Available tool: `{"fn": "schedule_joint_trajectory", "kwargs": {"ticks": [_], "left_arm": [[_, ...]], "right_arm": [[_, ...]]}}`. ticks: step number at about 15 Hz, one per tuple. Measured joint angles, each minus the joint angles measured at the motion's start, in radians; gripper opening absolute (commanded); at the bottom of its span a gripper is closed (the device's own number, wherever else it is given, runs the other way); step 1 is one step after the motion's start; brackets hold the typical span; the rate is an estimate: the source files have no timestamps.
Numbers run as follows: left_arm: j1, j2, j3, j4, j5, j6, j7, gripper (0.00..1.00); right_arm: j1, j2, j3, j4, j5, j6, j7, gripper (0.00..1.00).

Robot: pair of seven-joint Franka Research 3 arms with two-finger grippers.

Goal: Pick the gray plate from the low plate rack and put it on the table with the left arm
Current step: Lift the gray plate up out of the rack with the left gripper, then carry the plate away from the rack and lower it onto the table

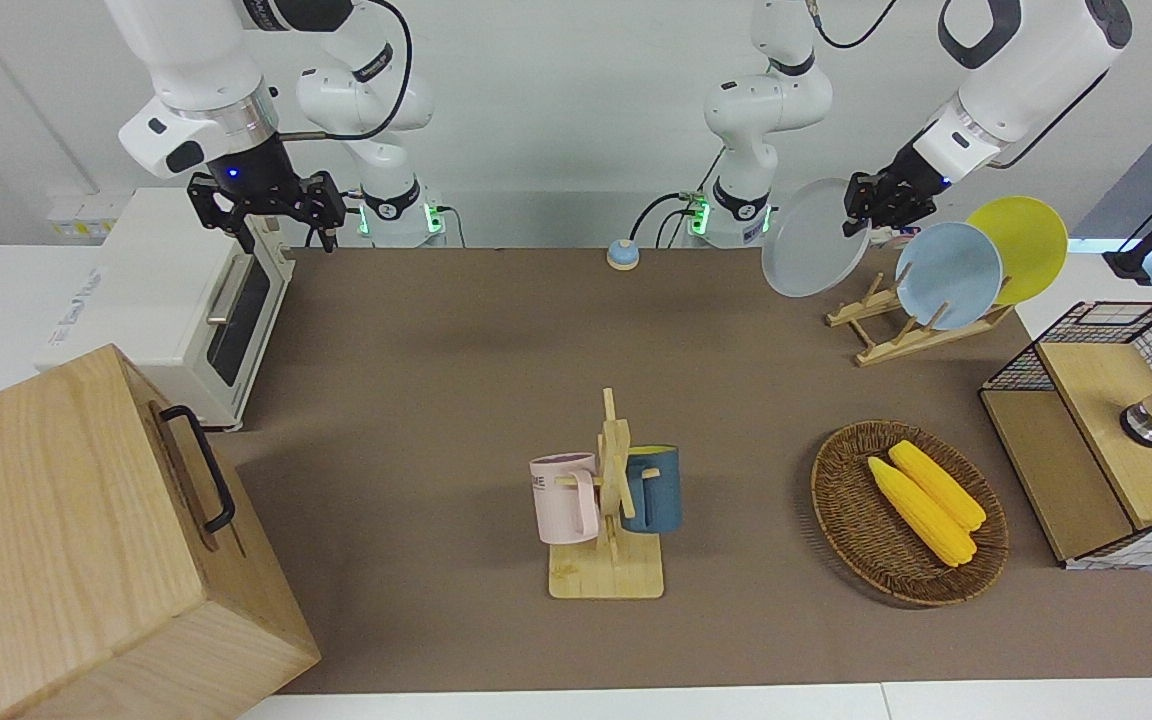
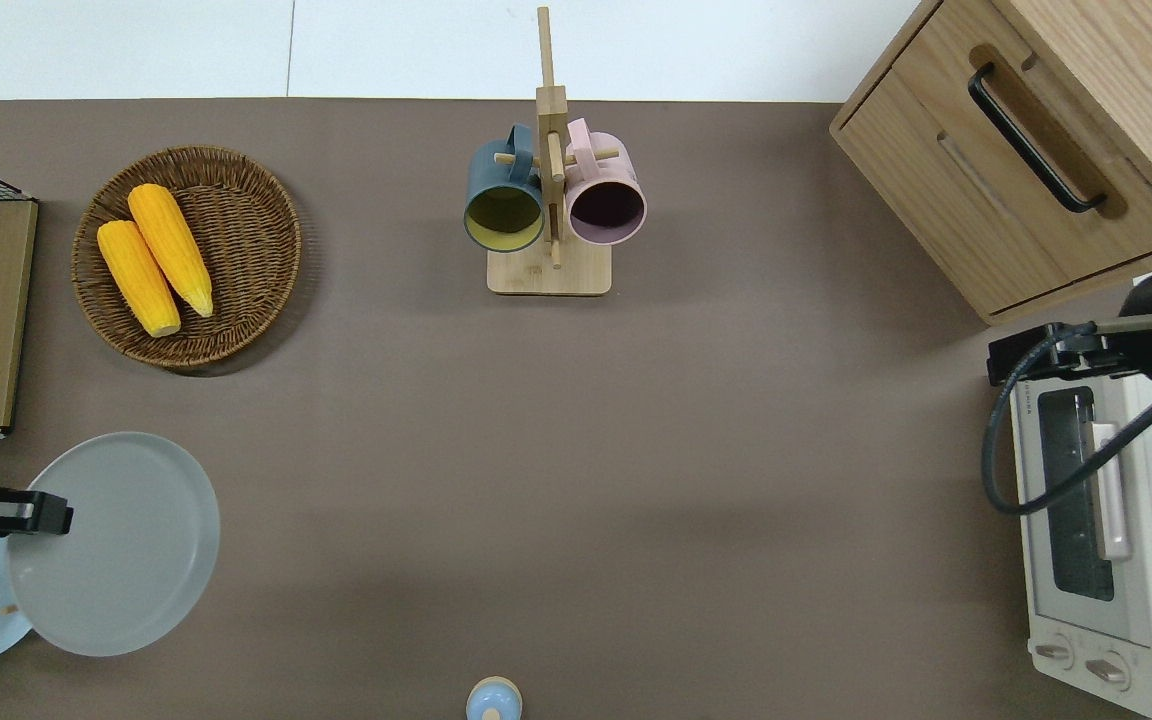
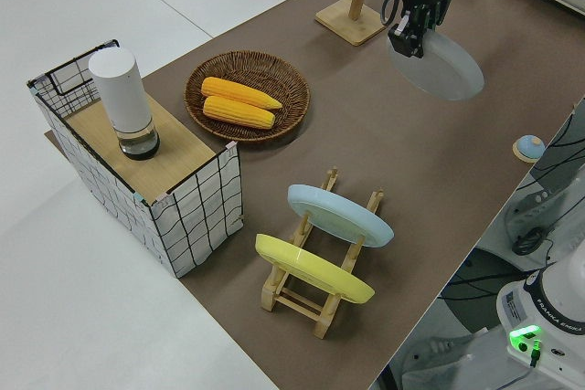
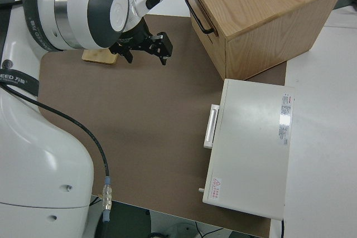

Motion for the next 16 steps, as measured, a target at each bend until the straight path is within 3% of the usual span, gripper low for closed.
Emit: {"fn": "schedule_joint_trajectory", "kwargs": {"ticks": [6,16], "left_arm": [[-0.015,0.016,-0.007,-0.071,-0.071,0.029,-0.001,0.00],[-0.096,0.029,-0.014,-0.306,-0.087,0.324,-0.001,0.00]], "right_arm": [[0.000,0.000,0.000,0.000,0.000,0.000,0.000,0.983],[0.000,0.000,0.000,0.000,0.000,0.000,0.000,0.983]]}}
